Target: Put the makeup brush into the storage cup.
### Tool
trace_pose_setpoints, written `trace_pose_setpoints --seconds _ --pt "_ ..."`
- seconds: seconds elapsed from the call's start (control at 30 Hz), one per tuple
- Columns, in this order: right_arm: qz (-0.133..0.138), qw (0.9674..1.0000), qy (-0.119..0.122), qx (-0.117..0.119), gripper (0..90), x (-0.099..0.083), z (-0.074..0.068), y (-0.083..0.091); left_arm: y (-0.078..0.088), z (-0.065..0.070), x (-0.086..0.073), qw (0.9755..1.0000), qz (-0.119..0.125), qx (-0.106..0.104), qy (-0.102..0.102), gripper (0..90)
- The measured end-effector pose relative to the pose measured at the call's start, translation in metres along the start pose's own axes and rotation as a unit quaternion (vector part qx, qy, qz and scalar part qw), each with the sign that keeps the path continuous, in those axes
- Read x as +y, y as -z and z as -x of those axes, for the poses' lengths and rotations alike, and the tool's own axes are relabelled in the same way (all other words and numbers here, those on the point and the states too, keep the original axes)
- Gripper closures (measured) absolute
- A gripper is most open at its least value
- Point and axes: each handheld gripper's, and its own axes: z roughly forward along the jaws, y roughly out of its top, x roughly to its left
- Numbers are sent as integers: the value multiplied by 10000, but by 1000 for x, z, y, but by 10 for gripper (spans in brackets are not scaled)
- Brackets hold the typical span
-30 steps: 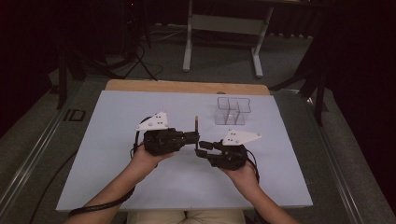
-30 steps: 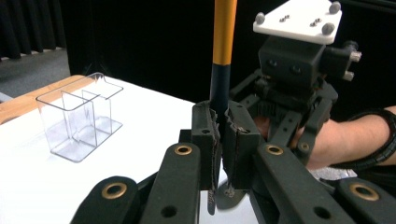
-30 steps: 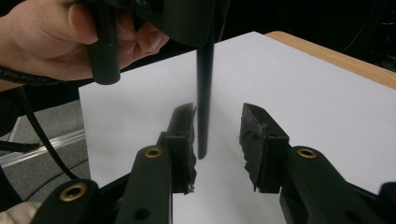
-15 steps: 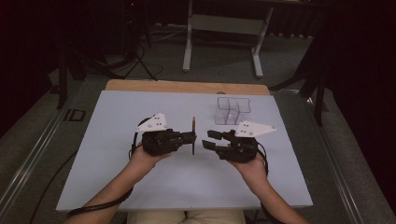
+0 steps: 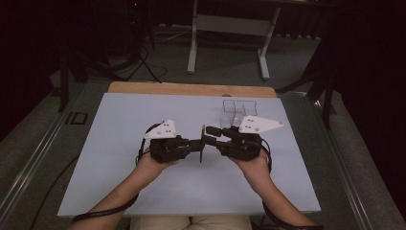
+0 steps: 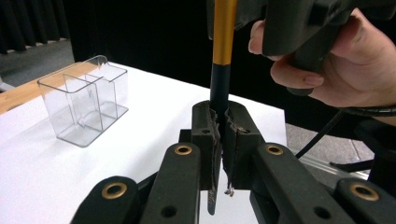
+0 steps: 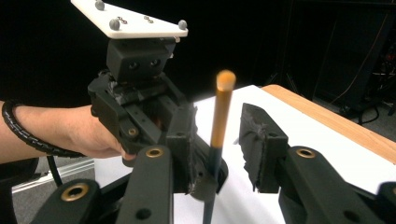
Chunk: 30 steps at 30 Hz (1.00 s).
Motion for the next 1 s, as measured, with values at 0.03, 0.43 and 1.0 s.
trace_pose_setpoints --seconds 0.03,0.43,1.0 --pt "6 10000 34 1 677 1 -1 -1 0 0 0 10000 -2 -28 0 848" --pt "-87 9999 48 22 776 6 -1 -8 -1 0 -1 9998 82 -156 29 846" --pt "-194 9997 49 143 839 8 0 -8 -2 2 -2 9994 213 -279 -2 832"
